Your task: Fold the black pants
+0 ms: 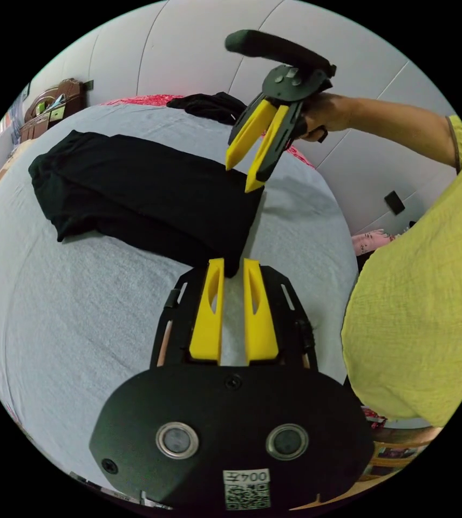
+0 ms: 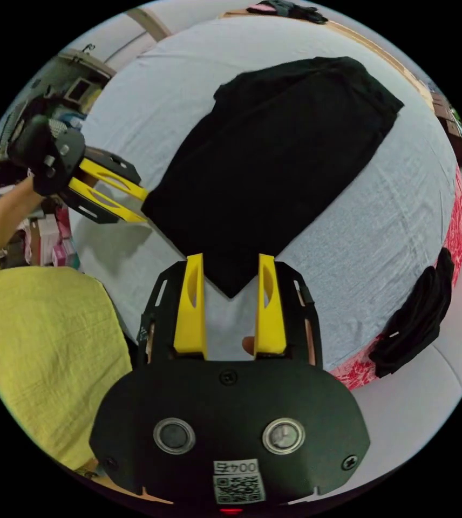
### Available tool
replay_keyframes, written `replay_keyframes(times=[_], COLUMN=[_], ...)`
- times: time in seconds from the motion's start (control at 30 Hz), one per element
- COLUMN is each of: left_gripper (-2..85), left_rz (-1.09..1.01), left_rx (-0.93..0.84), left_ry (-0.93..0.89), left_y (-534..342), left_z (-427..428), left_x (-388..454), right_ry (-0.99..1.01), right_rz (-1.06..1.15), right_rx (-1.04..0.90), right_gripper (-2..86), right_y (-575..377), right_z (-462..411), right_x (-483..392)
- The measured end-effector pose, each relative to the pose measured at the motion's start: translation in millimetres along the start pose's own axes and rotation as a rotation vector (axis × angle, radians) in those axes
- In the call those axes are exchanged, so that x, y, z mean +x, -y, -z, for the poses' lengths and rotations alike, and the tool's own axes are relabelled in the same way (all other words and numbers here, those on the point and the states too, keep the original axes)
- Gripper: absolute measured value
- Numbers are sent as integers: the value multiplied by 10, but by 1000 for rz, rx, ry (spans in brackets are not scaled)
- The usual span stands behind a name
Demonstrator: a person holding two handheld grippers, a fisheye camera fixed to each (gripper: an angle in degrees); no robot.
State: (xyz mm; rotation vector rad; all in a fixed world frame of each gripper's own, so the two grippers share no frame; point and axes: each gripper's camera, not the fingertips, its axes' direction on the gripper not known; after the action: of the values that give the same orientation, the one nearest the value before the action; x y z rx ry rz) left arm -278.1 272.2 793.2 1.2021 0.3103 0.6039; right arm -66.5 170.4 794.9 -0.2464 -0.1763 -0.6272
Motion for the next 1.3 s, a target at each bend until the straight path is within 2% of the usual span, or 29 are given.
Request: replay_keyframes(times=[0.2,0.47,0.7,0.87,1.03,1.17,1.3], left_gripper=[88,111,48,37,47,81,88], left_rz=[9,-35,-72,-44,-29,3,9], left_rx=[28,58,34,48,65,78,93], left_ry=[-11,35,55,25,27,-46,-24], left_y=[-77,-57,-86,-196,-254,-291,-268], left_z=[96,216,233,368,433,530,640], left_x=[-44,-34,-8,-37,-23,-77,-77], right_ry=[-151,-133,-113,-87,-91,-94,-90], right_rz=[85,67,68,72,70,72,77], right_rx=[-55,0,-24,-17,-20,-34,-41], right_gripper=[147,147,147,150,150,149,146], right_y=[36,-33,17,32,61,100,133], right_z=[-211,-239,-254,-258,-269,-275,-273], right_x=[-280,-385,-425,-431,-462,-481,-474])
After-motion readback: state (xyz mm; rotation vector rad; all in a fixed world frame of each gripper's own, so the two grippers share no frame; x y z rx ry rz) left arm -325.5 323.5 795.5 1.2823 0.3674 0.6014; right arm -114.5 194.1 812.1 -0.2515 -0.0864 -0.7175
